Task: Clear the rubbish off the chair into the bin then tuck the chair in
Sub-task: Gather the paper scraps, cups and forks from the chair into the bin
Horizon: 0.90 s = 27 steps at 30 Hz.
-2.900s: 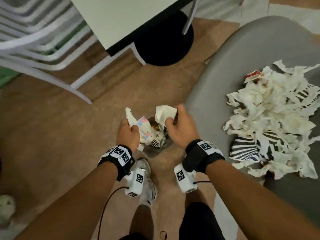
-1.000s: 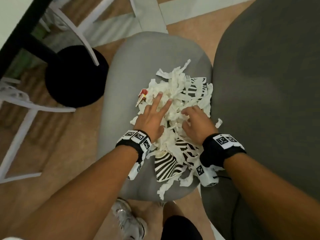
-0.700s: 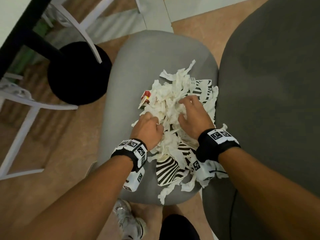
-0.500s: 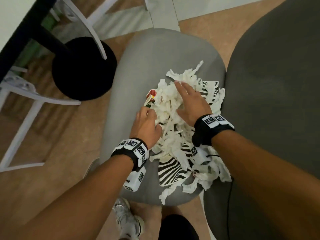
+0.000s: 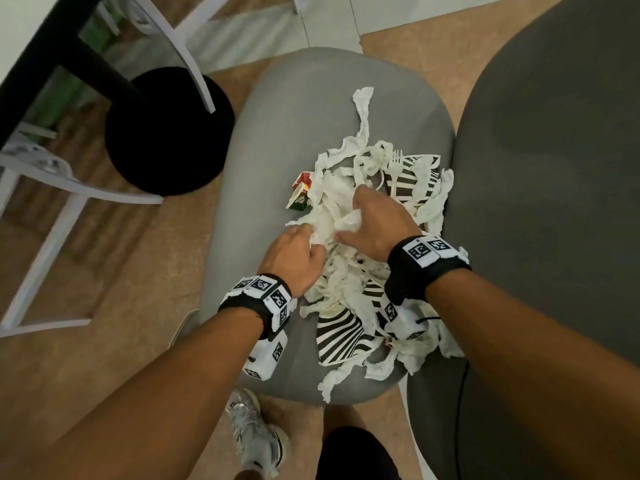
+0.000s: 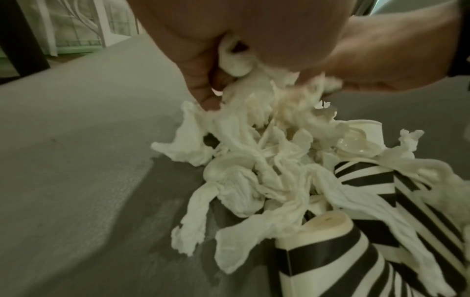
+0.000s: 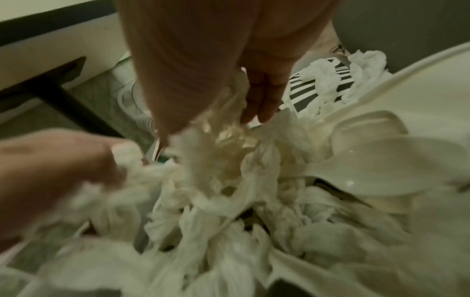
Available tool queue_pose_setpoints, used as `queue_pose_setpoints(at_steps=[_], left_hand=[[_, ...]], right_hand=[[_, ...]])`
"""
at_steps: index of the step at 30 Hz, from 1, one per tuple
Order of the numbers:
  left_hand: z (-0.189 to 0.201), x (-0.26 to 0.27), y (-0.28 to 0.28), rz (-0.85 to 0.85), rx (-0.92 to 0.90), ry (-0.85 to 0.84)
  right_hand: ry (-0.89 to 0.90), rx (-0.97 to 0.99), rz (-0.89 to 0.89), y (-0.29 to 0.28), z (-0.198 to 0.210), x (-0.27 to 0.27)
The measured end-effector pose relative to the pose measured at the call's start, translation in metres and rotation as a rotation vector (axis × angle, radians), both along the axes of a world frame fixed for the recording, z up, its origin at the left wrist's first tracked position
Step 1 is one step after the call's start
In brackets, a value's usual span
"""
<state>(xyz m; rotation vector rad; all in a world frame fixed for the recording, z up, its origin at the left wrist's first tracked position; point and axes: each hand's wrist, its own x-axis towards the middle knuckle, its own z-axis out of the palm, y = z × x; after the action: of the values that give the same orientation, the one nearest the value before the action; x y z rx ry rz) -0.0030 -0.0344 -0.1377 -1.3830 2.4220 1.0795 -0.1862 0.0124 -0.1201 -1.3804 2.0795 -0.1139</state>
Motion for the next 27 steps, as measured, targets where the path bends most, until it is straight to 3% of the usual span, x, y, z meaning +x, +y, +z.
queue_pose_setpoints(at_steps=[4, 10, 17, 24, 27], left_hand=[[-0.001, 0.006, 0.001, -0.007, -0.076, 0.008], [0.007, 0.010, 0.003, 0.107, 0.002, 0.009], [0.015, 0.018, 0.016, 0.079, -0.082, -0.096], [0.010, 0.034, 0.016, 0.268, 0.021, 0.092], [0.018, 0.044, 0.019, 0.309, 0.056, 0.089]], right_hand=[[0.005, 0.103, 0.082, 0.012, -0.013, 0.004], [0.015, -0.061, 0.076, 0.023, -0.006, 0.003], [-0.175, -0.126, -0.167, 0.035, 0.015, 0.010], [-0.205, -0.211, -0.303, 0.043, 0.022, 0.020], [-0.260, -0.189, -0.259, 0.044, 0.034, 0.034]])
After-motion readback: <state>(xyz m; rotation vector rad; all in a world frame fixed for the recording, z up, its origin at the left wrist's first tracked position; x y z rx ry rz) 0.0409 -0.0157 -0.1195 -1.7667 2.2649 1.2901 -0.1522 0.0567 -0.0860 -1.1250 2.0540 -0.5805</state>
